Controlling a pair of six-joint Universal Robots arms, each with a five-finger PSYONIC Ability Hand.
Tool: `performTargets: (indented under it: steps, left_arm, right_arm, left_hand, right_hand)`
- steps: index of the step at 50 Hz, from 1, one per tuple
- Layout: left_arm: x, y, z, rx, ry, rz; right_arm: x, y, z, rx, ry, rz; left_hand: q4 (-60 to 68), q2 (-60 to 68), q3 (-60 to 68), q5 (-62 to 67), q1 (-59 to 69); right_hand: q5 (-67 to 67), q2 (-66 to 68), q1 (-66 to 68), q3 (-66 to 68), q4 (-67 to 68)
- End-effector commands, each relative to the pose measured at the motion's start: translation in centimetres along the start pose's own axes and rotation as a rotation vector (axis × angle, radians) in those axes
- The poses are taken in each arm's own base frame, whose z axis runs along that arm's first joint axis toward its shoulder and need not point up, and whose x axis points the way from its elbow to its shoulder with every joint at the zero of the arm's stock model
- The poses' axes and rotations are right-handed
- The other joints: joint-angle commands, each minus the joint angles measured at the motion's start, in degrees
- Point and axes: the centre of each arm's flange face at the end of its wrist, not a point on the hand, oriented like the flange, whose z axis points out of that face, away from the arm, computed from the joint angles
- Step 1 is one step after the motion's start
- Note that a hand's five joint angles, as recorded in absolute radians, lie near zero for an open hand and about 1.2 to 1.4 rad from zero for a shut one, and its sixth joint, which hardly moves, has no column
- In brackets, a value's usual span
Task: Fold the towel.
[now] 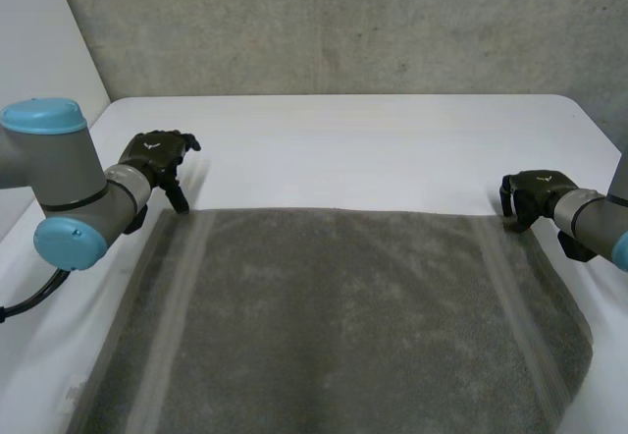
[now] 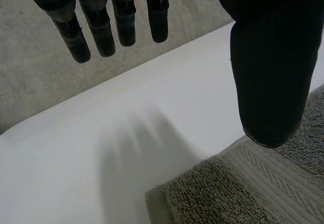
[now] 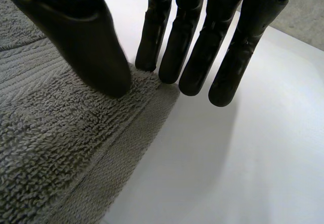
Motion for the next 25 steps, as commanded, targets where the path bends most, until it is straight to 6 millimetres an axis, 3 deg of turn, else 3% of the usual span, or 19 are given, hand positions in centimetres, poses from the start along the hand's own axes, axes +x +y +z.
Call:
performTargets:
  steps: [1, 13, 14, 15, 16, 18, 25]
  left_arm:
    - [0.00, -0.03, 0.00, 0.001, 0.000, -0.003]
    - [-0.05, 0.05, -0.03, -0.004, -0.001, -0.004]
    - [-0.05, 0.05, -0.03, -0.004, -0.001, -0.004]
    - [-0.07, -0.02, -0.03, -0.001, -0.001, -0.003]
    - [-0.07, -0.03, -0.03, -0.001, -0.001, -0.003]
    - [-0.14, -0.02, -0.02, -0.001, -0.003, -0.004]
    - [-0.14, -0.02, -0.02, -0.001, -0.003, -0.004]
  right_arm:
    - [-0.07, 0.16, -0.05, -0.006, -0.002, 0.003]
    - [-0.28, 0.25, -0.22, -0.007, -0.022, 0.006]
    - [-0.25, 0.12, -0.26, -0.002, -0.022, 0.005]
    - [-0.07, -0.03, -0.33, 0.001, -0.017, 0.008]
    - [-0.06, -0.03, -0.33, 0.001, -0.017, 0.008]
    - [0.10, -0.37, -0.49, 0.008, -0.011, 0.026]
    - [0.19, -0.57, -0.62, 0.011, -0.010, 0.061]
  left_hand:
    - [1.41, 1.44, 1.46, 1.75, 1.31]
    - [1.08, 1.10, 1.12, 1.41, 0.98]
    - [1.08, 1.10, 1.12, 1.41, 0.98]
    - [1.08, 1.10, 1.12, 1.41, 0.98]
    - [1.08, 1.10, 1.12, 1.41, 0.98]
    - [1.08, 1.10, 1.12, 1.41, 0.98]
    - [1.08, 1.10, 1.12, 1.41, 0.98]
  right_hand:
    - [14.00, 14.33, 13.85, 14.24, 14.19]
    - [18.86, 19.20, 18.71, 19.10, 19.05]
    - [13.26, 13.60, 13.11, 13.50, 13.45]
    - [-7.11, -6.78, -7.26, -6.87, -6.92]
    - [-7.32, -6.98, -7.47, -7.08, -7.13]
    - [-23.76, -23.42, -23.90, -23.52, -23.57]
    - [-27.50, -27.17, -27.65, -27.26, -27.32]
